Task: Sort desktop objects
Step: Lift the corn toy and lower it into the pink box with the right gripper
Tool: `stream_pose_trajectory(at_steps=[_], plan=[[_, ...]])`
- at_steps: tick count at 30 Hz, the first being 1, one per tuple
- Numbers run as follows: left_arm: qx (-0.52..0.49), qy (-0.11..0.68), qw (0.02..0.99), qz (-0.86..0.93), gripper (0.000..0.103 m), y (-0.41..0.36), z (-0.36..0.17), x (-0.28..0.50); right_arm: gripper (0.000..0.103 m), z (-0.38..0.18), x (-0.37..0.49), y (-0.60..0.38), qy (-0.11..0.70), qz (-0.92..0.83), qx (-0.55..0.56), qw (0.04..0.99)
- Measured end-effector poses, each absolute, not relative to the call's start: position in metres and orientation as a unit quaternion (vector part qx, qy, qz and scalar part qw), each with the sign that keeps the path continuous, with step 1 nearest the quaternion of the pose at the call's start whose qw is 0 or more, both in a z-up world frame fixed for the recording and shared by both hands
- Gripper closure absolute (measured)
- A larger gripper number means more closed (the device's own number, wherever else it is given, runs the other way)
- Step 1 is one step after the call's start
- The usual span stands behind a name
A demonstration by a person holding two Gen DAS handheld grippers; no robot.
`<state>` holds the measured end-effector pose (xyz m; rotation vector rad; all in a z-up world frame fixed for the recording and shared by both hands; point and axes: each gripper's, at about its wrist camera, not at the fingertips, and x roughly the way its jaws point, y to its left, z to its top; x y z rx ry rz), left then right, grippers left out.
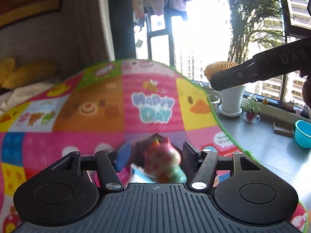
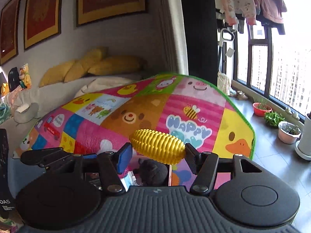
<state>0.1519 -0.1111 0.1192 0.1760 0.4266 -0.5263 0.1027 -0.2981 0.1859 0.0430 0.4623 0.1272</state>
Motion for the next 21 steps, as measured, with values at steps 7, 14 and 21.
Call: stream_pose_trajectory(at_steps=[7,14,21], plan=[[0.089,0.226,0.951,-0.19,0.008,-0.065,0.087,0.126,0.044,0.136,0.152,-0.288,0.315,0.08,0.042,0.945],[0.081,0.256,0.943,-0.198,0.005,-0.051,0.065,0.113,0.026,0.089,0.174,-0.267,0.381,0.082,0.052,0.919],[0.072,0.288,0.936,-0.192,0.003,-0.053,0.047,0.115,0.027,0.081,0.176,-0.273,0.373,0.04,0.024,0.927]])
